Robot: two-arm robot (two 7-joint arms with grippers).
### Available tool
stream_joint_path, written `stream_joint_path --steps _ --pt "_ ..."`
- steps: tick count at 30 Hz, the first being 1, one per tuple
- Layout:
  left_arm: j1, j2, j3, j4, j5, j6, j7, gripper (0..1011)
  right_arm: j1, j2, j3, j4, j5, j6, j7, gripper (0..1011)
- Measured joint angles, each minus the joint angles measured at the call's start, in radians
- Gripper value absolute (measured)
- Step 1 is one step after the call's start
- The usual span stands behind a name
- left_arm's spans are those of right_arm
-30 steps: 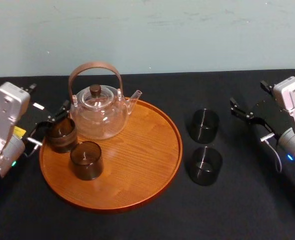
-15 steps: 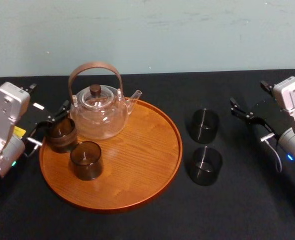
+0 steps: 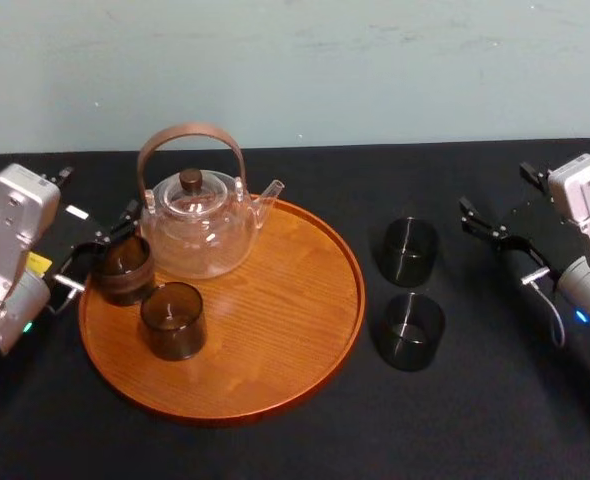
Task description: Pick up the glass from the table and place it on the tray.
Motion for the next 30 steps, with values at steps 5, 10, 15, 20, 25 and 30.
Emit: stream_joint_path --steps 5,10,15,20,25,30 --pt "0.0 0.0 0.0 0.0 0.0 0.0 0.0 1001 -0.034 0.02 0.024 -0.046 0.015 0.0 0.026 1004" --pt "0.0 0.0 0.0 0.0 0.0 0.0 0.0 1001 -0.088 0.054 0.053 -0.119 0.041 0.002 0.056 1004" --pt "0.0 0.0 0.0 0.0 0.0 0.0 0.0 1001 -0.161 0.094 0.08 -0.201 0.066 0.0 0.092 1004" --pt "0.0 0.0 0.0 0.0 0.0 0.0 0.0 1001 -0.235 0.128 0.097 -0.265 0.077 -0.009 0.124 1004" --pt "0.0 0.0 0.0 0.0 0.0 0.0 0.0 1001 -0.288 0.149 0.107 -0.306 0.08 -0.017 0.146 1004" --pt "0.0 0.0 0.0 0.0 0.0 0.0 0.0 1001 -0.338 0.162 0.112 -0.338 0.082 -0.025 0.174 1004"
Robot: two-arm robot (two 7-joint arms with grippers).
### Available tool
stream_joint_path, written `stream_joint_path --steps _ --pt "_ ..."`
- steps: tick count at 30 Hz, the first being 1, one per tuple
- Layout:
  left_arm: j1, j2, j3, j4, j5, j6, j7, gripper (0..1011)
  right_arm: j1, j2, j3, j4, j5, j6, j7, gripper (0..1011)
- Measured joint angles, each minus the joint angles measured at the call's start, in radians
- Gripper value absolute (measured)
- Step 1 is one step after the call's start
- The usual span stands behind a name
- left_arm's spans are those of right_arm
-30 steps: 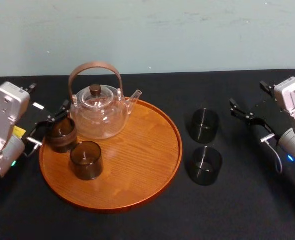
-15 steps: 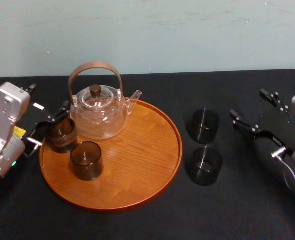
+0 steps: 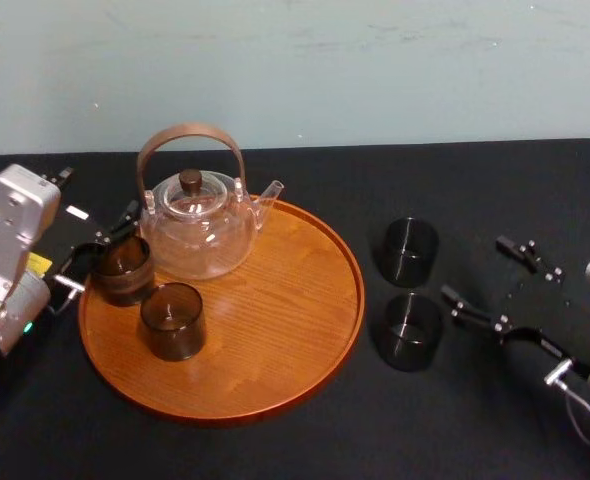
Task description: Pick up the glass from the table and place it on the tray.
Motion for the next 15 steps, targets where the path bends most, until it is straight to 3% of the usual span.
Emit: stream_joint_path --steps 15 --pt "0.0 0.0 0.0 0.0 0.0 0.0 0.0 1001 -0.064 -0.005 0.006 -0.03 0.016 0.01 0.073 1004"
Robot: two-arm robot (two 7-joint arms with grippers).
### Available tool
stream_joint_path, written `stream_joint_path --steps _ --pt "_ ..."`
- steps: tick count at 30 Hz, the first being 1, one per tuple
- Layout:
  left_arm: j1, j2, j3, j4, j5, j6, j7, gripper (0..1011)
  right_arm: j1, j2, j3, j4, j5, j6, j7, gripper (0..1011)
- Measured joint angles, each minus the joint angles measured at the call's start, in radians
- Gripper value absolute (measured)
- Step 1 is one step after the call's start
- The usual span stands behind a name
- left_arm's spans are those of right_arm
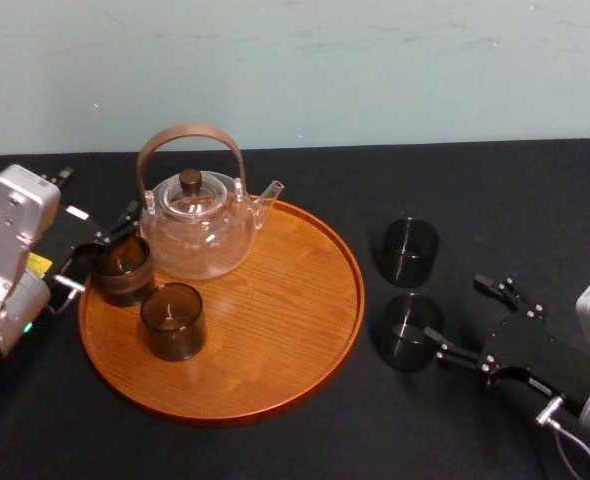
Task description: Pick up the glass from the table and place it on the tray.
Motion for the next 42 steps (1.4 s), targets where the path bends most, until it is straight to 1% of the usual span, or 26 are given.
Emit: stream_joint_path --steps 8,15,20,27,42 --pt "0.0 0.0 0.0 0.0 0.0 0.0 0.0 1001 -0.013 -0.01 0.008 0.003 0.003 0.006 0.036 1004" --pt "0.0 0.0 0.0 0.0 0.0 0.0 0.0 1001 -0.016 -0.024 0.02 0.008 -0.003 0.014 0.047 1004" --pt "0.0 0.0 0.0 0.0 0.0 0.0 0.0 1001 -0.015 -0.033 0.024 0.019 -0.004 0.033 0.066 1004" --pt "0.0 0.0 0.0 0.0 0.0 0.0 0.0 1001 -0.008 -0.05 0.024 0.037 -0.02 0.054 0.087 1004" --pt "0.0 0.0 0.0 0.0 0.0 0.0 0.0 1001 0.024 -0.1 0.02 0.094 -0.061 0.09 0.122 1004"
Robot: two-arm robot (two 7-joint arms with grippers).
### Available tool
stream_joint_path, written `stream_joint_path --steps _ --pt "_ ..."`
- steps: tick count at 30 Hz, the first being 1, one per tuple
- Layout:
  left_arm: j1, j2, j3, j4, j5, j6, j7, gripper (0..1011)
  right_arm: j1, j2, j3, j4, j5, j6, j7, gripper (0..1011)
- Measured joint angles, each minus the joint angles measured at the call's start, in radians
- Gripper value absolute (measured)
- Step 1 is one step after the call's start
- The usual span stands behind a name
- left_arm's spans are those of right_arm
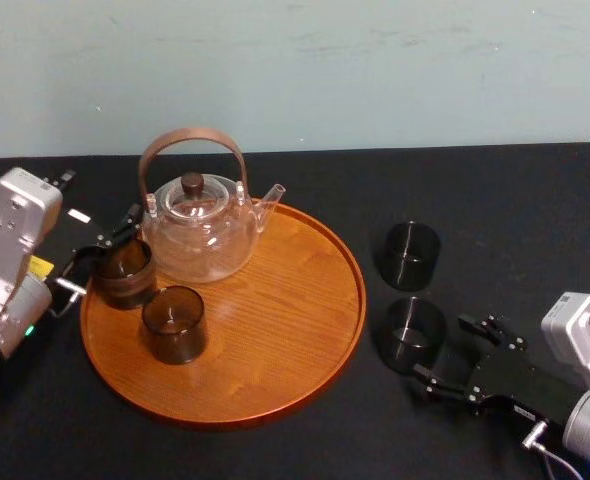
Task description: Pick up the glass from the table and place it on the tray.
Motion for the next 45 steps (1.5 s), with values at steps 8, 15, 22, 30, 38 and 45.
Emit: stream_joint_path --steps 8,15,22,30,38,45 --pt "0.0 0.0 0.0 0.0 0.0 0.0 0.0 1001 0.041 -0.029 -0.004 0.024 -0.013 0.049 0.032 1004" --pt "0.0 0.0 0.0 0.0 0.0 0.0 0.0 1002 0.084 -0.042 -0.007 0.024 -0.021 0.118 0.067 1004" --pt "0.0 0.0 0.0 0.0 0.0 0.0 0.0 1001 0.116 -0.053 -0.013 0.031 -0.033 0.16 0.08 1004" --pt "0.0 0.0 0.0 0.0 0.0 0.0 0.0 1001 0.155 -0.068 -0.025 0.06 -0.039 0.189 0.096 1004" --pt "0.0 0.0 0.0 0.0 0.0 0.0 0.0 1001 0.186 -0.081 -0.038 0.087 -0.037 0.205 0.112 1004" --pt "0.0 0.0 0.0 0.0 0.0 0.0 0.0 1001 0.214 -0.093 -0.055 0.113 -0.03 0.212 0.12 1004"
